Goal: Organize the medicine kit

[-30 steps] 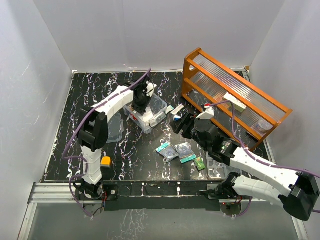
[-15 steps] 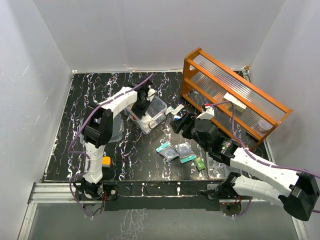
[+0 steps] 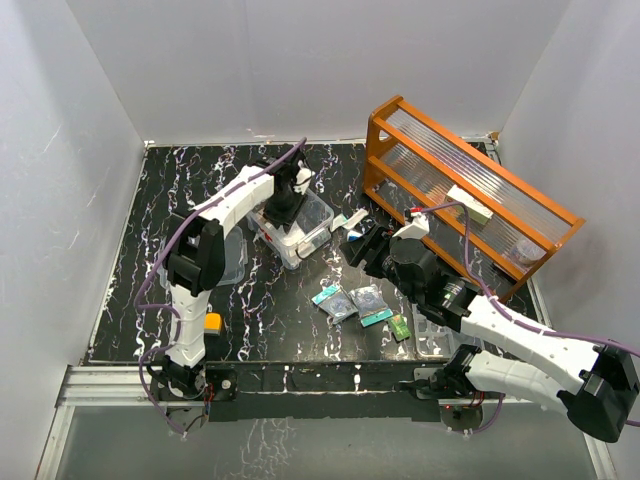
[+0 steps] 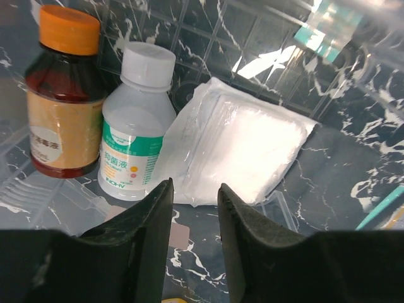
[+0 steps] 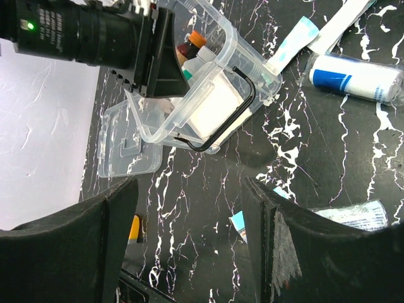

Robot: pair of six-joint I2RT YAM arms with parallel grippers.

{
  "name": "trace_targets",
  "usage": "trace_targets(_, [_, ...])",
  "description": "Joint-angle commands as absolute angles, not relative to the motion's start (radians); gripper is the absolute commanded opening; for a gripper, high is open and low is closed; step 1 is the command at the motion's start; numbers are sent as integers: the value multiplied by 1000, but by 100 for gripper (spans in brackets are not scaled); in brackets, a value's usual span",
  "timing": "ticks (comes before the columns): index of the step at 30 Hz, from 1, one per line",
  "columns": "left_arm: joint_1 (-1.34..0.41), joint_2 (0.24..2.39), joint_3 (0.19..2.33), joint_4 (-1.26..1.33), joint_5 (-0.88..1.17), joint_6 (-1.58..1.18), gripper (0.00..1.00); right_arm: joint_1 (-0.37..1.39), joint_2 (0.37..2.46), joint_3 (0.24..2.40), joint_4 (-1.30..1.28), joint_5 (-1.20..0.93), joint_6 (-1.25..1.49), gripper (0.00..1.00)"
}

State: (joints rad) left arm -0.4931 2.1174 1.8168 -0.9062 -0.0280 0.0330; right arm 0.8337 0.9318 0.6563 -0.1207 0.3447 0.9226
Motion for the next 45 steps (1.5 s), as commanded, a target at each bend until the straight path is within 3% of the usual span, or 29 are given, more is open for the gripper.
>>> trace_targets(1, [-494,2070,1896,-953,-4,15,31,833,912,661,-86,351,931,65])
trace_targets(7, [-494,2085,1854,-901,45,-4,26,833,912,657,-87,349,933,65])
trace_targets(12, [-493,2111,1802,-845,36,-43,6,833,908,654,-93,354,930,65])
trace_targets(16, [-495,2136,1781,-853,-13,-76,2,833,901,654,-99,361,926,65])
trace_targets(37, [-514,1987,1588,-669,-60,-140,0,833,913,655,-98,365,922,65])
trace_targets(41, [-515,1904,1571,-611,-33,-160,4,833,917,657,-100,359,918,65])
trace_targets(45, [-515,1810,1553,-581,-34,-191,17,833,921,664,-137,362,911,66])
